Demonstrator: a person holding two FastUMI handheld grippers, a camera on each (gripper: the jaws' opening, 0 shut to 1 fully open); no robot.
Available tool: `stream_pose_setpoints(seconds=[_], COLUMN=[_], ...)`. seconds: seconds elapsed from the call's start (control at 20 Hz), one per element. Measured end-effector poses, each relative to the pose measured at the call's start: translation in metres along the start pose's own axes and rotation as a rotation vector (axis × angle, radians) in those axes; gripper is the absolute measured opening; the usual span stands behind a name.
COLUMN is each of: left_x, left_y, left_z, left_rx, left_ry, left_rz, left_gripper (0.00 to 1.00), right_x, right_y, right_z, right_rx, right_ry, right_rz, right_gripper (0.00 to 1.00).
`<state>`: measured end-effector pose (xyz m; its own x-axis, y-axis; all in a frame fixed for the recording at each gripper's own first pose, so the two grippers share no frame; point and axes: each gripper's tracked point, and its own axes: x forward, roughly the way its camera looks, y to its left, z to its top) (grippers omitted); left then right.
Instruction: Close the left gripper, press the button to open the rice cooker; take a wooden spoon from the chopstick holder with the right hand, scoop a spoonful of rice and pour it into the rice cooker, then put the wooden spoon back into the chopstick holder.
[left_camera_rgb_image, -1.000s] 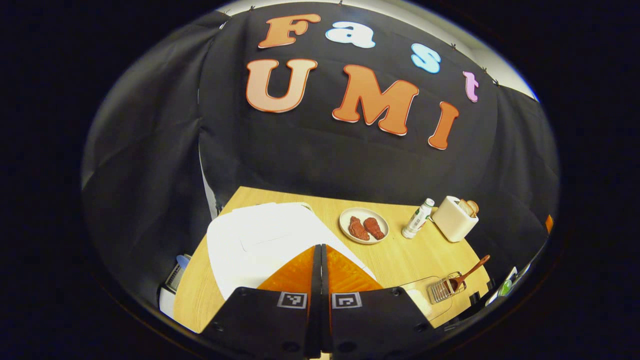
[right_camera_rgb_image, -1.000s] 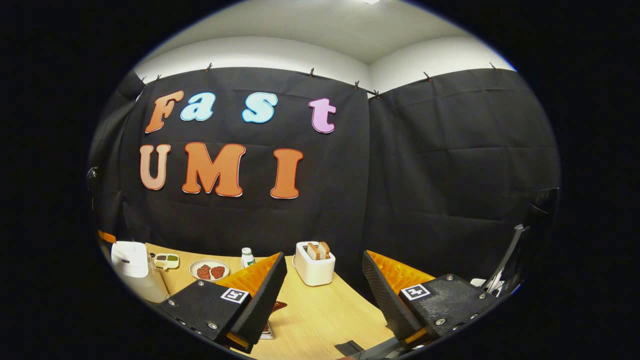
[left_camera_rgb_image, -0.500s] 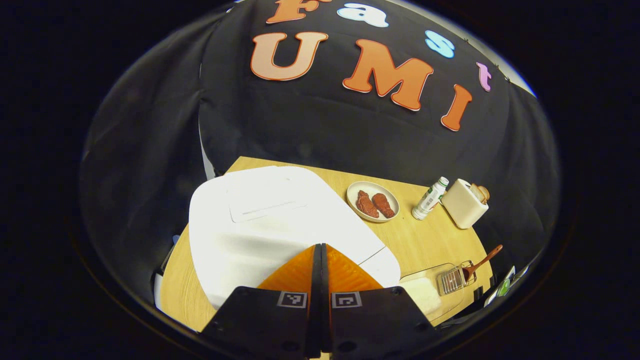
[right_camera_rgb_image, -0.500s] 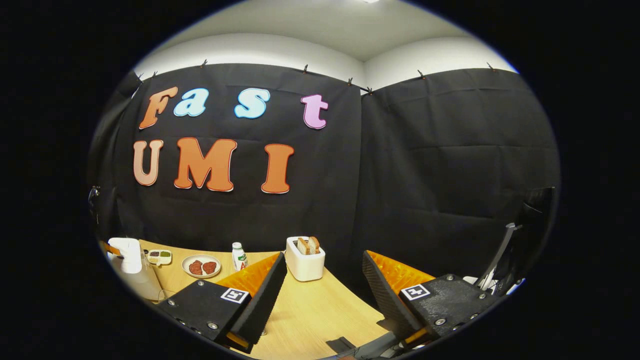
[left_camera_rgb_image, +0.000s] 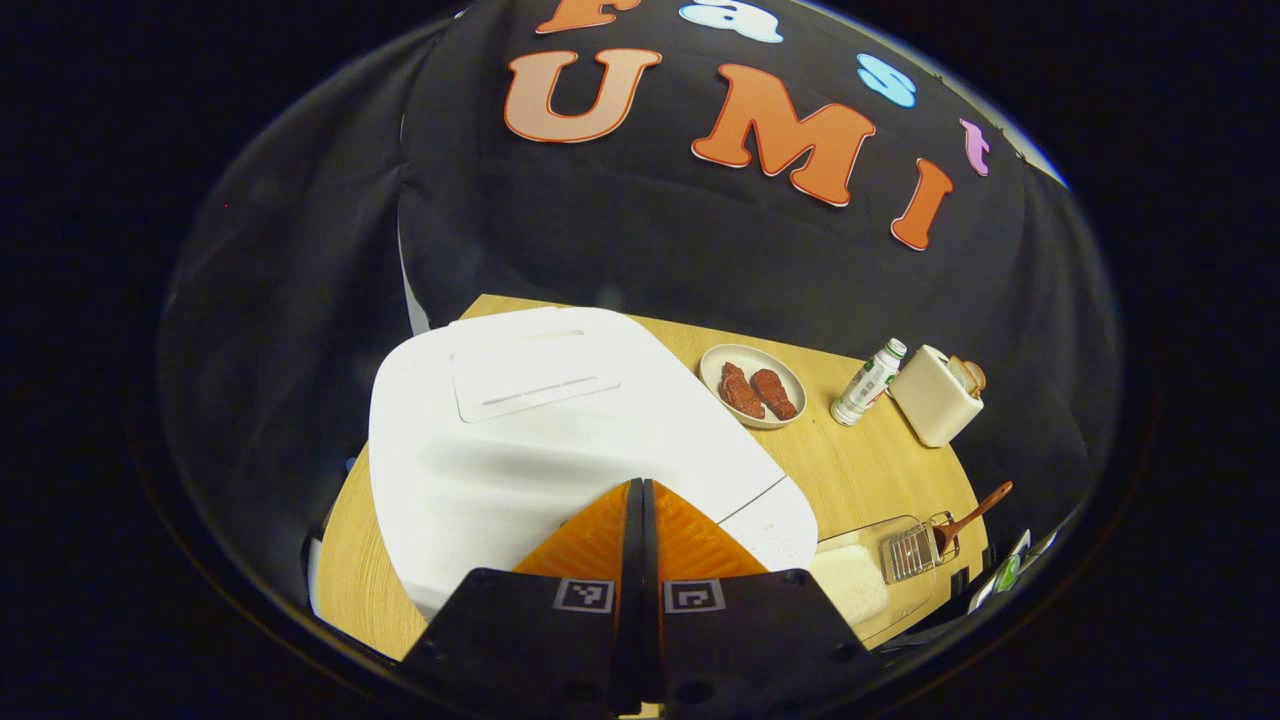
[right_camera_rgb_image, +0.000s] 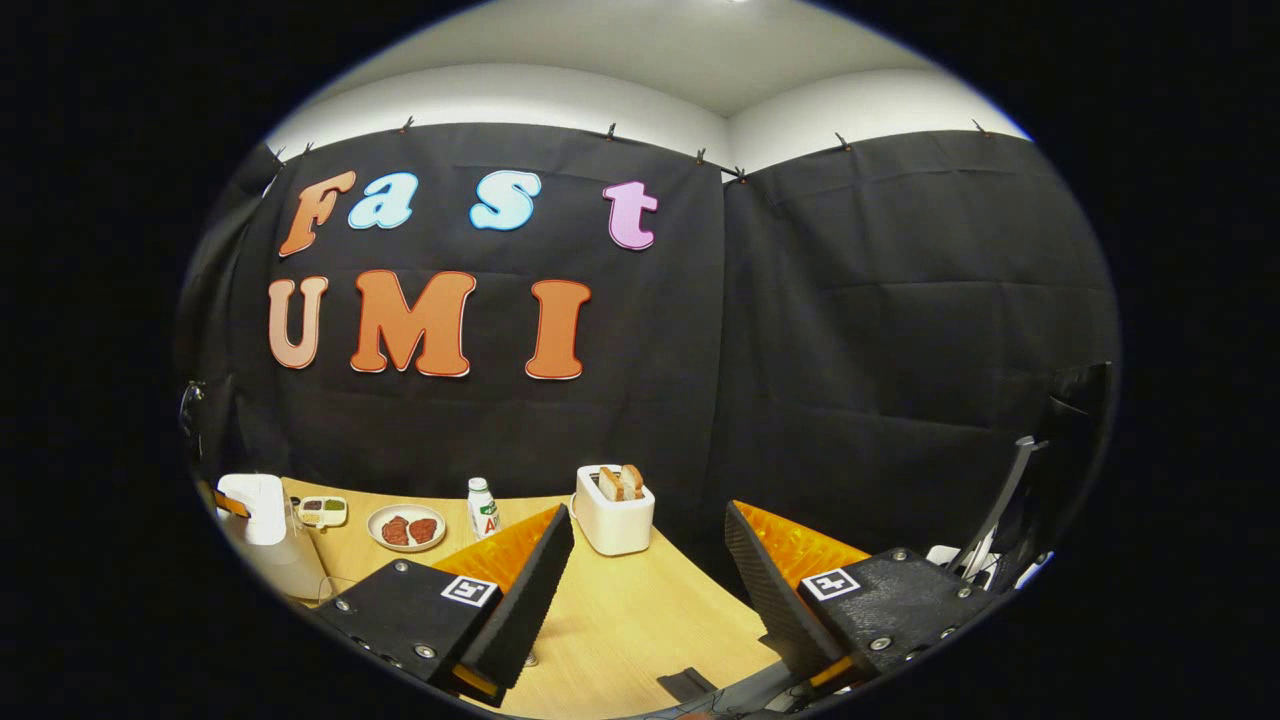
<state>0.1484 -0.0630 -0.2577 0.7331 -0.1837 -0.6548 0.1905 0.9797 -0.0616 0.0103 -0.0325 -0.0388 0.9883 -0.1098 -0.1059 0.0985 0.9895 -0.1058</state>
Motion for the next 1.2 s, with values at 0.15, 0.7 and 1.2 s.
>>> stream_pose_setpoints(seconds=[0.15,0.7,1.2], left_x=[-0.019,-0.167,-0.232], left_y=[-0.001,0.002,0.025], left_z=[0.040,0.168,0.169], left_rx=[0.002,0.017,0.034], left_ry=[-0.103,-0.530,-0.618], left_rz=[0.015,0.082,0.191], left_gripper=[0.05,0.04,0.06], right_x=[0.001,-0.001,0.006], right_y=[0.003,0.016,0.043], right_z=[0.003,0.013,0.010], right_rx=[-0.006,0.006,0.012], right_ry=[-0.009,-0.036,-0.052], right_rz=[0.010,0.044,0.114], right_gripper=[0.95,0.95,0.95])
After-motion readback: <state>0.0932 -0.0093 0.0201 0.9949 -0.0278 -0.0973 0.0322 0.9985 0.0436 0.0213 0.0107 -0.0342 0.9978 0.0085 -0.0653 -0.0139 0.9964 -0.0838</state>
